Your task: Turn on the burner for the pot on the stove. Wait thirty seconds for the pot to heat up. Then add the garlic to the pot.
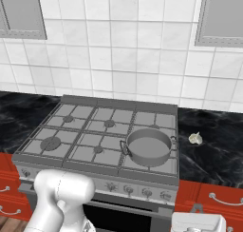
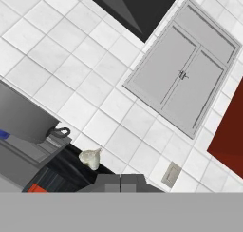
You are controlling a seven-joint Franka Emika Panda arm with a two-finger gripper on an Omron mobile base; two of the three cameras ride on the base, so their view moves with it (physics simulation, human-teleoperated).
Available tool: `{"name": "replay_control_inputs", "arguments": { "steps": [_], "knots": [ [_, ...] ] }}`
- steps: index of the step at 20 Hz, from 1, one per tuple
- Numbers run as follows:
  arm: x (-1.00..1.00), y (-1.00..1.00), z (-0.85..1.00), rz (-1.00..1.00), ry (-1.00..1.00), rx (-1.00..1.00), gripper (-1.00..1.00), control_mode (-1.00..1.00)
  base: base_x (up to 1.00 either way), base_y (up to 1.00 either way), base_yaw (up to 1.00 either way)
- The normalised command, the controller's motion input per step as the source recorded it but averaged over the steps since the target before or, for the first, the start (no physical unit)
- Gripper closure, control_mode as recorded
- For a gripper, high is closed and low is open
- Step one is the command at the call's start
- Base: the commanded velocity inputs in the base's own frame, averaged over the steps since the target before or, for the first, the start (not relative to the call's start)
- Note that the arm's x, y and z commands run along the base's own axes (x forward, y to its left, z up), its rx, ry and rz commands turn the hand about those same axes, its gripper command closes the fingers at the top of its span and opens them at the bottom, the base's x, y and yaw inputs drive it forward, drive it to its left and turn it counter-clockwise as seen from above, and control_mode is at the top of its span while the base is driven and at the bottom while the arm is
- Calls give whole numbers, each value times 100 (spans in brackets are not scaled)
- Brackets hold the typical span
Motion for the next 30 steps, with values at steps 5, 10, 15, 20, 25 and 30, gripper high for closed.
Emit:
{"name": "replay_control_inputs", "arguments": {
  "steps": [5,10,15,20,25,30],
  "knots": [
    [0,0,0,0,0,0,100,-100,0,0,0],
    [0,0,0,0,0,0,100,-100,0,0,0],
    [0,0,0,0,0,0,100,-100,0,0,0],
    [0,0,0,0,0,0,100,-100,0,0,0],
    [0,0,0,0,0,0,100,-100,0,0,0],
    [0,0,0,0,0,0,100,-100,0,0,0]
  ]
}}
